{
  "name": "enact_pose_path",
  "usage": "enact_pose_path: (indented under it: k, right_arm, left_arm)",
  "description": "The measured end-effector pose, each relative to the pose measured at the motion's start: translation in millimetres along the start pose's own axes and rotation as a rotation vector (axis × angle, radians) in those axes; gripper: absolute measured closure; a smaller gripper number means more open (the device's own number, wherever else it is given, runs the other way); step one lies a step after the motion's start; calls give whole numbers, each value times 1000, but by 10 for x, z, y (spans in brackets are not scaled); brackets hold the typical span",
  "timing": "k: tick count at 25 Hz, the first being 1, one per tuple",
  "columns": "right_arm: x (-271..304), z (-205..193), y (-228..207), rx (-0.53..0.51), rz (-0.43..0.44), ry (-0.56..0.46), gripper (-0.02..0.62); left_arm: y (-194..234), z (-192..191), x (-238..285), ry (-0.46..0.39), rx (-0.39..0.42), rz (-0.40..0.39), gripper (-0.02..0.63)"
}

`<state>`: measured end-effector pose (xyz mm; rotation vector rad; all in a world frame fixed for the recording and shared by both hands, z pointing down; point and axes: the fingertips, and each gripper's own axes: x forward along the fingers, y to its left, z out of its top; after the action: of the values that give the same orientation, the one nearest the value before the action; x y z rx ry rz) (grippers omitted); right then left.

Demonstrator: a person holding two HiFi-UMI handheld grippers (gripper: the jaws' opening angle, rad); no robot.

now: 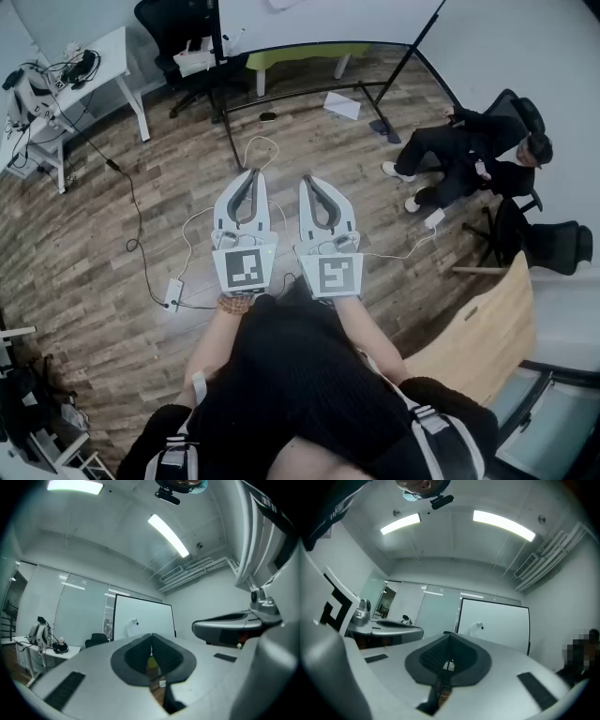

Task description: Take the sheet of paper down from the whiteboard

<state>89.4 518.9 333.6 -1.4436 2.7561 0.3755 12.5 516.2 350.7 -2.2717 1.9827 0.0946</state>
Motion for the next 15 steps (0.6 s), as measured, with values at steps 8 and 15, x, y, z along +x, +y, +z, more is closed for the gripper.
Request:
enact_pose_path:
  k: [8, 15]
  right_arm:
    - [86, -15, 86, 38, -23, 1, 596]
    - [255, -167, -57, 23, -35, 47, 597]
  left_arm:
    - [135, -2, 30, -28, -23, -20, 592]
    - [144, -32, 297, -24, -26, -45, 592]
